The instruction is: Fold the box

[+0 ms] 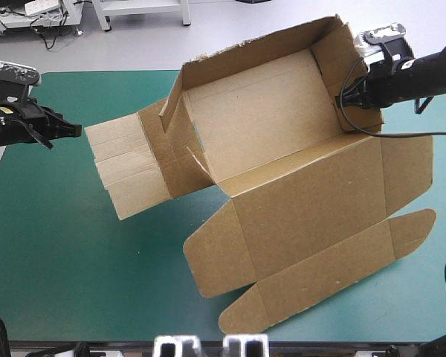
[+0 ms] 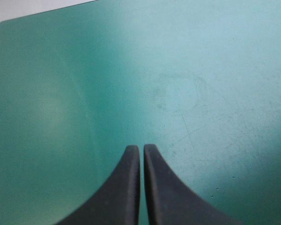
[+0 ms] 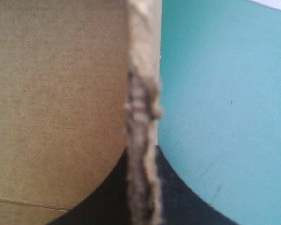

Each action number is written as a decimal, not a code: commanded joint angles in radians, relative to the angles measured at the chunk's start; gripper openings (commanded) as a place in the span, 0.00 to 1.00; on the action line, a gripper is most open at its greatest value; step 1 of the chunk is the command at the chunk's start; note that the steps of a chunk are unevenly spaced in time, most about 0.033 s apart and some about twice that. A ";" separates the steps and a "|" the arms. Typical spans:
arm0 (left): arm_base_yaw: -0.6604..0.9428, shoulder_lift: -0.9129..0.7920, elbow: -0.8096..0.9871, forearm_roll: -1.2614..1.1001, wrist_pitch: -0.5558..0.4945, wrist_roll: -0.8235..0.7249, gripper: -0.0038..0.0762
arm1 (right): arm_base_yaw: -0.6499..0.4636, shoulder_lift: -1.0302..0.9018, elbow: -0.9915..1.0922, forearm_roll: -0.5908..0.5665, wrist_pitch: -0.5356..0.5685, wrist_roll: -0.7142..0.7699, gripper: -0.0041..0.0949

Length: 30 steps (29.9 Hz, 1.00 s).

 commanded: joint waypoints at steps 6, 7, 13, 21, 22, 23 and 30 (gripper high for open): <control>0.160 0.039 0.156 -0.568 0.024 0.258 0.06 | -0.008 -0.129 -0.023 0.049 0.013 -0.019 0.02; 0.167 0.049 0.177 -0.628 0.063 0.283 0.06 | -0.008 -0.129 -0.023 0.048 0.013 -0.022 0.02; 0.172 0.109 0.265 -0.864 0.245 0.424 0.06 | -0.010 -0.129 -0.023 0.050 0.011 -0.045 0.02; 0.234 0.130 0.254 -0.923 0.267 0.511 0.07 | -0.134 -0.126 -0.023 0.077 -0.017 -0.047 0.02; 0.250 0.130 0.254 -0.923 0.245 0.493 0.07 | -0.162 -0.122 -0.023 0.088 -0.009 -0.047 0.02; 0.267 0.132 0.254 -0.933 0.227 0.477 0.07 | -0.189 -0.117 -0.023 0.110 0.003 -0.049 0.02; 0.244 0.196 0.254 -1.146 0.358 0.525 0.07 | -0.261 -0.084 -0.023 0.351 0.011 -0.109 0.02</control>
